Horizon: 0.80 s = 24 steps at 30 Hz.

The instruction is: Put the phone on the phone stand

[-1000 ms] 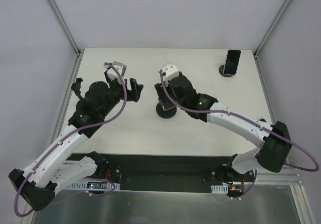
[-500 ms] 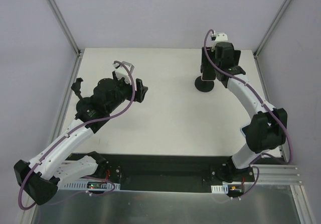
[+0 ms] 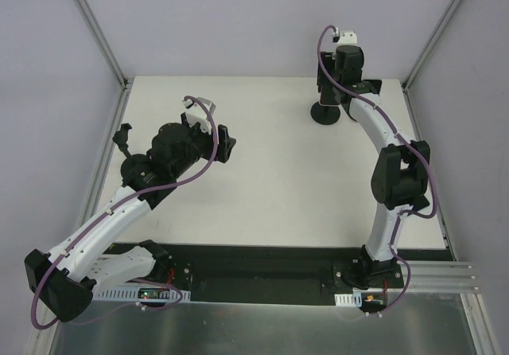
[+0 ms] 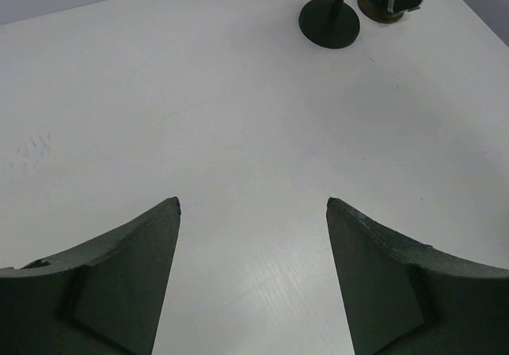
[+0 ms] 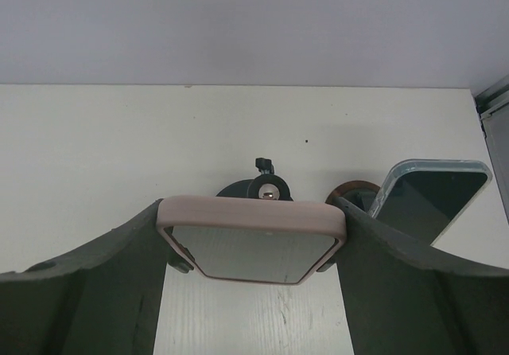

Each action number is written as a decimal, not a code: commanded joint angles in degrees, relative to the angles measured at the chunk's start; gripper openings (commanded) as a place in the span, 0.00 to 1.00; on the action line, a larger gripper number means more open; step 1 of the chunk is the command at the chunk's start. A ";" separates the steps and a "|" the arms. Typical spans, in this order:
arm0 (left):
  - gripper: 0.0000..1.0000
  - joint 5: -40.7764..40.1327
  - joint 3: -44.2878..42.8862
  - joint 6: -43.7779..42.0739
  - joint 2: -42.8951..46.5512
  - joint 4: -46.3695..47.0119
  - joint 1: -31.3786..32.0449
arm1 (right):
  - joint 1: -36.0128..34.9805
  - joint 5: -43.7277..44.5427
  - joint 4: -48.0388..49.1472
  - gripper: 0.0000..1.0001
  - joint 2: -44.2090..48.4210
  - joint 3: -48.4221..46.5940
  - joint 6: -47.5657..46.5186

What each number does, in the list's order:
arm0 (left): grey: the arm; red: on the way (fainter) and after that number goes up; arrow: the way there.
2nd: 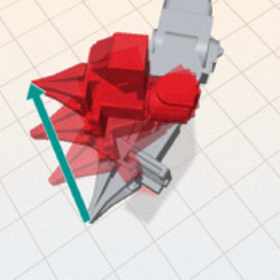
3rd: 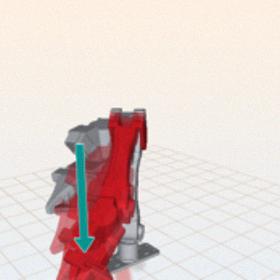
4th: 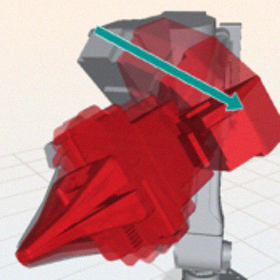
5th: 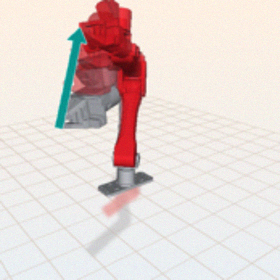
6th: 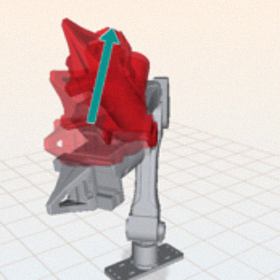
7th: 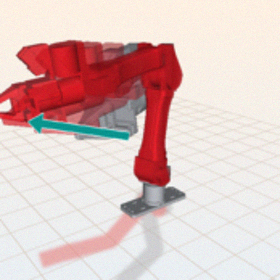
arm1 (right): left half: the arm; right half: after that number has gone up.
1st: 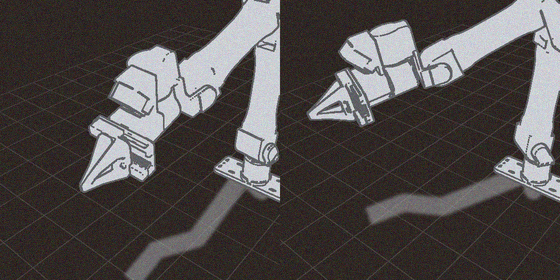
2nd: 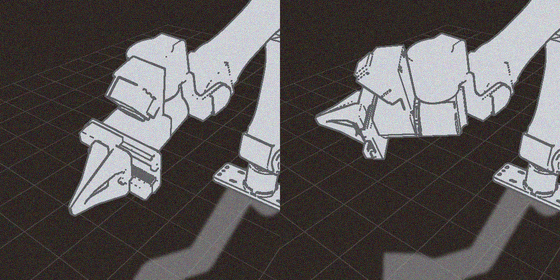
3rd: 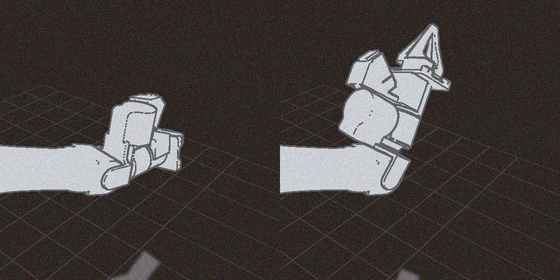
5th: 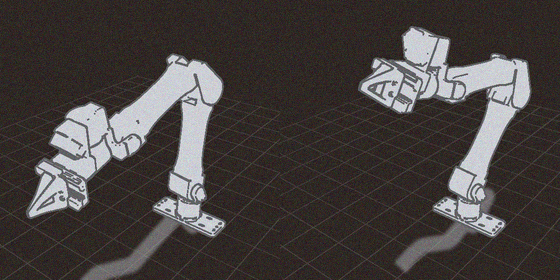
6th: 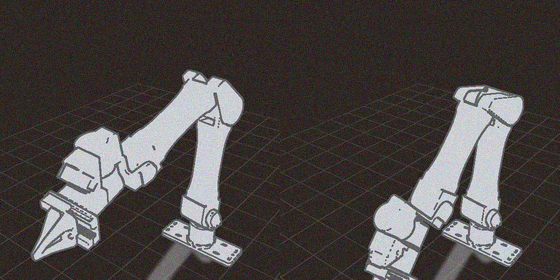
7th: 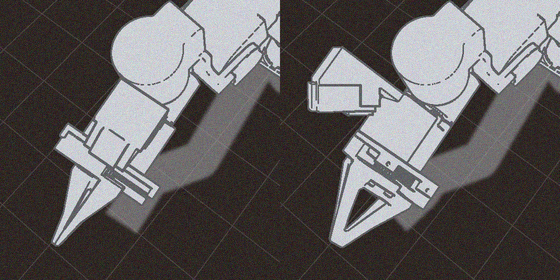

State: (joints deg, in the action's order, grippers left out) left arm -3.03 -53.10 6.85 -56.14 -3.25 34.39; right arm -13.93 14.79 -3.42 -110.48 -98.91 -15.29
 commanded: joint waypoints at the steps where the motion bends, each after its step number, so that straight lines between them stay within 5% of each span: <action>1: 0.73 1.09 -0.95 0.44 0.06 1.84 -0.38 | 0.92 3.49 3.77 0.00 -1.15 -5.41 0.34; 13: 0.73 1.97 -1.04 0.71 0.06 1.66 -0.38 | 1.80 1.39 3.25 0.03 -0.71 -4.18 1.58; 14: 0.73 1.97 -0.87 0.71 0.07 1.66 -0.38 | 1.80 0.95 1.77 0.10 -0.71 -4.36 1.67; 18: 0.73 1.71 -0.95 0.71 -0.64 1.58 -0.38 | 1.80 -0.02 -0.79 0.96 -1.14 -6.80 1.93; 24: 0.73 0.83 -0.86 0.35 -1.25 1.49 -0.38 | 1.37 1.82 -11.16 0.96 1.39 -12.09 3.25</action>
State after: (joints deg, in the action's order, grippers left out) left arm -1.96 -53.10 6.85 -57.17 -3.25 34.39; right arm -12.62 14.94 -9.56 -112.71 -106.21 -13.32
